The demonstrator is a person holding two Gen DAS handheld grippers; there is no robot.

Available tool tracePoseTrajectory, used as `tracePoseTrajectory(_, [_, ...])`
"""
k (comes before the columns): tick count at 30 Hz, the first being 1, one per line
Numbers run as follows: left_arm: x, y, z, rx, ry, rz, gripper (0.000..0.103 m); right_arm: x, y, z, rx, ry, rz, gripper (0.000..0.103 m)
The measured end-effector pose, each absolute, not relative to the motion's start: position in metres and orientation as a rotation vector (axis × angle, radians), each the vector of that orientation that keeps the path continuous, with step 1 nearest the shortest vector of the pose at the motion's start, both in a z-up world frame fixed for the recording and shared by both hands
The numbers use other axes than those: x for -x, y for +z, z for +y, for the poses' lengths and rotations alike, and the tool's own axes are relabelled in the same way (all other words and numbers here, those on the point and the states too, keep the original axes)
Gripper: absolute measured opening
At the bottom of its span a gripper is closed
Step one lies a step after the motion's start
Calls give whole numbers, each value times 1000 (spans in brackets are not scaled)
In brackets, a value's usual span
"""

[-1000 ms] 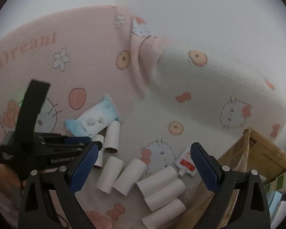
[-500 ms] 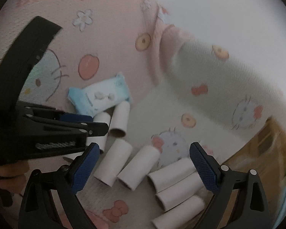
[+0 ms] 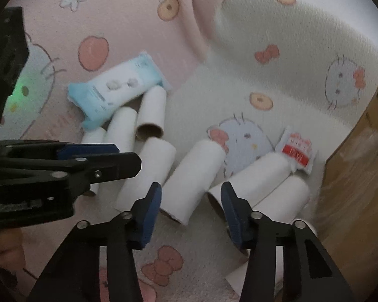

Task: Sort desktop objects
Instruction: 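Move both tools toward a standing white paper roll in the pile, then close both tools on the white paper roll and lift it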

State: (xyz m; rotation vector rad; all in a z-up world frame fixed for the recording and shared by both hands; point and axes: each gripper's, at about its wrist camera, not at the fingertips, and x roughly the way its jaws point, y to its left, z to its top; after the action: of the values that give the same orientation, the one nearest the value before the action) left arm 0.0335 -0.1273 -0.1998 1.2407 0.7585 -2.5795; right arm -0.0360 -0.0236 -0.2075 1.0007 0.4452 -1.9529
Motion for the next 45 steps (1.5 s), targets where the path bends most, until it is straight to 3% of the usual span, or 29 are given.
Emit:
tracePoseTrajectory(3, [-31,-194,-119,-1156,-2621,755,35,38,-215,-19,-1046,-1936,390,45])
tracePoseTrajectory(8, [-9,-201,-113,-1255,-2573,825,36,37,-220,-16,-1064,-1925,353,45])
tracePoseTrajectory(13, [-3,-227,-124,-1385,-2434,1087,35,40,-224,-14,-1085,-1911,284,45])
tracePoseTrajectory(21, [0,-248,-146,-1401,-2286,1292,35,53,-232,-19,-1166,-1856,172,45])
tracePoseTrajectory(26, [21,-253,-149,-1538,-2242,1241,35,57,-235,-23,-1187,-1865,167,45])
tracePoseTrajectory(29, [35,-261,-148,-1661,-2194,1237,45,58,-236,-27,-1191,-1883,190,45])
tracePoseTrajectory(36, [48,-258,-134,-1740,-2238,1011,47,61,-237,-29,-1193,-1880,193,45])
tracePoseTrajectory(45, [17,-244,-133,-1630,-2348,1133,46,65,-234,-15,-1280,-1795,52,45])
